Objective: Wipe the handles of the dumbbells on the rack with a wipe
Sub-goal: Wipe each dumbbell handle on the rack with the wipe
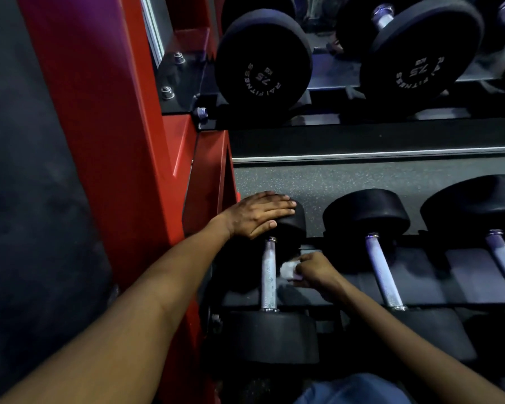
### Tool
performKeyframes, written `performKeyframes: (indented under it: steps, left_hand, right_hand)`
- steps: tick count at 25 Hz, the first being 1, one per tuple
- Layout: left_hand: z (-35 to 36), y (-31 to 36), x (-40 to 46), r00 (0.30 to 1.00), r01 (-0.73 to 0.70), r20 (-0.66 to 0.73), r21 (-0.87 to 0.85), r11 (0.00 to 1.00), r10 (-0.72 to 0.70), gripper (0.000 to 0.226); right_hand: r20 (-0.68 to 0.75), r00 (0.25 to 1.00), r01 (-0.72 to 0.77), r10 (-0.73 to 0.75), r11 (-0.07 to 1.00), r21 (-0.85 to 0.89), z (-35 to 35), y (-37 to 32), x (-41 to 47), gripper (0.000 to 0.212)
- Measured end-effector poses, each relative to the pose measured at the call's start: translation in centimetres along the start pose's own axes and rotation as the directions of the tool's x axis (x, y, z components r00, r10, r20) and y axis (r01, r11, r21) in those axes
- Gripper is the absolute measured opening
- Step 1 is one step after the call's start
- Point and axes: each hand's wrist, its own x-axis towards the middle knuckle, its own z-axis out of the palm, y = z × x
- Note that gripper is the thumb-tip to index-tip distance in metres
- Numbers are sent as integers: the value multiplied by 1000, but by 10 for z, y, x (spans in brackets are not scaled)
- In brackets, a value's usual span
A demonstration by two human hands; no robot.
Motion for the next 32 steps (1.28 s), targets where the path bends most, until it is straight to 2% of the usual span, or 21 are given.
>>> performKeyframes:
  steps: [2, 3, 4, 6, 8, 11, 14, 19, 21, 22, 24, 25, 26, 27, 28, 29, 30, 31, 32]
  left_hand:
    - [4, -4, -2, 1000, -12, -23, -5, 1000, 12, 54]
    - [5, -5, -3, 999, -19, -36, 5, 1000, 19, 54]
    - [6, -5, -3, 998, -24, -54, 11, 1000, 25, 53]
    - [8, -6, -1, 996, -25, -88, 5, 1000, 25, 51]
    - [11, -7, -3, 995, -14, -99, -9, 1000, 13, 51]
    - [13, -4, -4, 995, -13, -103, -2, 1000, 12, 51]
    - [11, -4, -3, 992, -7, -123, -3, 1000, 6, 51]
    - [12, -3, -3, 988, -28, -149, 15, 999, 30, 49]
    - [10, -3, -2, 989, -17, -145, 6, 1000, 18, 49]
    - [9, -3, -2, 989, -9, -147, 10, 1000, 10, 49]
    - [9, -2, -3, 989, 0, -145, 20, 1000, 3, 50]
    - [9, -2, -4, 990, 0, -142, 25, 1000, 4, 50]
    - [10, -3, -5, 990, 1, -141, 29, 1000, 3, 50]
    - [10, -3, -5, 990, 2, -142, 29, 1000, 2, 50]
    - [10, -2, -5, 990, 3, -144, 27, 1000, 1, 49]
    - [10, -2, -5, 990, 6, -144, 23, 1000, -2, 49]
    - [9, -2, -4, 990, 9, -143, 21, 1000, -6, 49]
    - [8, -3, -4, 990, 10, -139, 21, 1000, -7, 49]
    - [8, -3, -5, 991, 9, -136, 21, 1000, -6, 49]
  right_hand:
    - [-87, 994, 59, -71, 989, -139, 3, 1, 11, 22]
    - [-50, 996, 62, -78, 961, -270, 7, 5, 15, 26]
    - [51, 998, 54, -37, 928, -369, 11, 12, 16, 30]
    - [299, 947, 21, 122, 901, -434, 17, 25, 6, 34]
    - [345, 922, 35, 175, 851, -524, 14, 23, -5, 36]
    - [346, 929, 137, 131, 749, -649, 12, 13, 0, 34]
    - [398, 897, 66, 193, 831, -553, 21, 15, -3, 34]
    - [455, 877, 124, 153, 844, -522, 3, 20, -1, 28]
    - [487, 871, 189, 66, 870, -455, 7, 25, -1, 27]
    - [500, 865, 252, 24, 842, -477, 11, 27, -3, 24]
    - [445, 895, 311, -16, 736, -601, 12, 28, -11, 9]
    - [399, 916, 326, -51, 674, -663, 12, 26, -12, 8]
    - [385, 914, 386, -130, 576, -721, 10, 17, -15, 9]
    - [406, 888, 456, -214, 521, -722, 10, 7, -18, 10]
    - [463, 843, 537, -274, 485, -690, 14, -1, -15, 15]
    - [547, 779, 627, -307, 403, -667, 22, -10, -11, 18]
    - [663, 687, 725, -298, 215, -654, 35, -15, -7, 22]
    - [760, 614, 783, -214, 46, -620, 47, -17, -5, 26]
    - [804, 586, 803, -101, -55, -593, 53, -17, -4, 27]
